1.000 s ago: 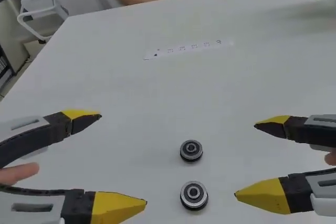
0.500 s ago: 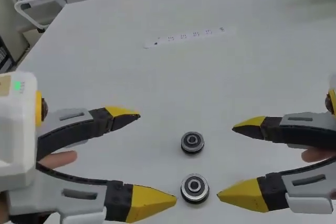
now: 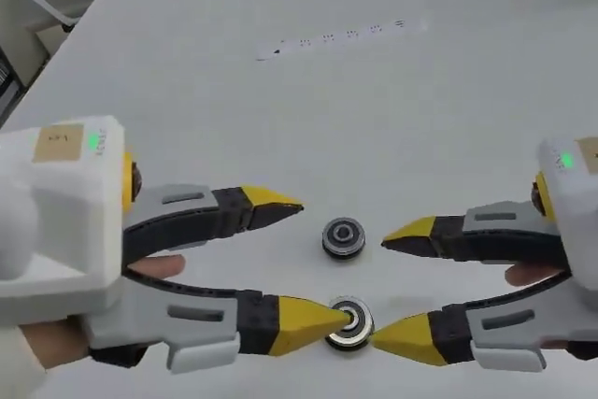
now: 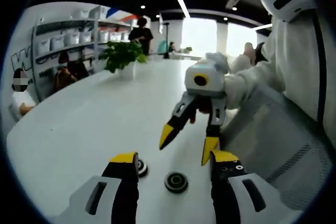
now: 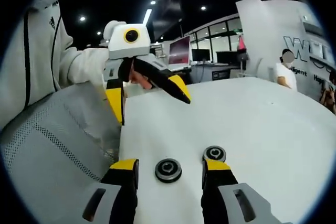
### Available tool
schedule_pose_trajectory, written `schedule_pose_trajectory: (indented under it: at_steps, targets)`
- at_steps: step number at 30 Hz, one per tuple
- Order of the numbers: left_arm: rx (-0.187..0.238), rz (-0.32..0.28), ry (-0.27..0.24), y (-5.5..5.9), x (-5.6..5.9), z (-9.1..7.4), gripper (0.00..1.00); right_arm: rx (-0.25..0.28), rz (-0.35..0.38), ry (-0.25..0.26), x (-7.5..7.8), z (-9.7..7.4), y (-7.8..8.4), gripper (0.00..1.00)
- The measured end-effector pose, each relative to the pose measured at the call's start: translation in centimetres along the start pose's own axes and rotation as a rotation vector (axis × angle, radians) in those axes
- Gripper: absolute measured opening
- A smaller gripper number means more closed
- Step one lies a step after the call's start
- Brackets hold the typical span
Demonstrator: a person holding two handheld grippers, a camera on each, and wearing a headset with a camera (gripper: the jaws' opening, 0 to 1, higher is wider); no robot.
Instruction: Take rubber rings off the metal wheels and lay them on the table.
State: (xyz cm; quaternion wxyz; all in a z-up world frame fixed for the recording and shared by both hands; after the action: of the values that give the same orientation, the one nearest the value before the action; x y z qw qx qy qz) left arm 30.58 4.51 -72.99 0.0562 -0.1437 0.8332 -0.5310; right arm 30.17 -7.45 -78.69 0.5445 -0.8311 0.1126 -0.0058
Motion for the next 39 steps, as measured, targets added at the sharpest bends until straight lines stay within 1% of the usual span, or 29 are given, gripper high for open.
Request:
schedule_pose_trajectory:
  at_steps: [1,3,7,11,12,16,17,20,22,24,25,27,28,29,33,34,37,39]
  targets:
    - [-0.002,-0.004,0.005,0.2,0.0,0.3,0.54,-0.009,-0.009,-0.004,0.0,0.2,0.2,0.43]
    - [-0.008,0.001,0.008,0.6,-0.1,0.7,0.52,-0.02,-0.02,-0.012,0.1,0.6,0.5,0.42]
    - [-0.024,-0.003,0.02,1.7,-0.4,1.5,0.47,-0.05,-0.056,-0.028,0.1,1.3,1.1,0.38]
    - [-0.049,-0.019,0.046,2.8,-0.1,2.4,0.42,-0.068,-0.064,-0.038,0.2,1.8,1.6,0.34]
    - [-0.052,-0.02,0.047,3.1,-0.2,2.8,0.39,-0.077,-0.073,-0.039,0.3,2.0,1.9,0.34]
    - [-0.065,-0.016,0.039,4.1,-0.3,3.6,0.33,-0.087,-0.071,-0.043,0.4,2.2,2.4,0.31]
    - [-0.065,-0.008,0.04,4.3,-0.3,3.7,0.31,-0.09,-0.071,-0.043,0.4,2.3,2.5,0.3]
    - [-0.07,-0.01,0.044,4.8,-0.2,3.9,0.28,-0.101,-0.068,-0.048,0.4,2.5,2.8,0.28]
    - [-0.085,-0.014,0.041,5.5,-0.1,4.1,0.27,-0.105,-0.069,-0.051,0.4,2.6,2.9,0.27]
    - [-0.111,-0.015,0.049,6.2,0.0,4.3,0.25,-0.111,-0.07,-0.054,0.4,2.8,3.1,0.27]
    - [-0.125,-0.011,0.05,6.6,0.1,4.4,0.24,-0.113,-0.072,-0.056,0.4,2.8,3.1,0.27]
    - [-0.141,0.004,0.048,7.0,0.2,4.4,0.23,-0.114,-0.075,-0.057,0.4,2.9,3.2,0.25]
    - [-0.143,0.006,0.047,7.1,0.2,4.4,0.23,-0.116,-0.075,-0.059,0.4,2.9,3.2,0.25]
    - [-0.146,-0.006,0.04,7.1,0.2,4.4,0.22,-0.118,-0.076,-0.06,0.4,3.0,3.2,0.25]
    - [-0.144,0.007,0.035,7.0,0.1,4.3,0.18,-0.123,-0.079,-0.067,0.4,3.1,3.4,0.24]
    - [-0.14,0.033,0.029,7.1,0.0,4.3,0.16,-0.124,-0.08,-0.067,0.4,3.1,3.4,0.24]
    - [-0.127,0.024,0.032,7.1,0.0,4.1,0.16,-0.128,-0.082,-0.069,0.4,3.2,3.5,0.23]
    - [-0.118,0.032,0.038,7.2,0.1,4.1,0.14,-0.129,-0.082,-0.073,0.4,3.2,3.5,0.23]
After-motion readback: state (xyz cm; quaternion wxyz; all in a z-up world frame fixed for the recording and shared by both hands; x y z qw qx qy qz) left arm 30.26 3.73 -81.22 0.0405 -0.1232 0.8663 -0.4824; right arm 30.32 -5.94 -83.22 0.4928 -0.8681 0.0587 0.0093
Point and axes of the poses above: the centre of the closed fingertips' face, and the gripper's own axes: z roughly forward along the fingers, x roughly to its right, y roughly out of its underside, the point moved 6 cm from there along -z, roughly backward along the fingers, and after that the axes turned 1 degree about x, right-handed, at the moved point
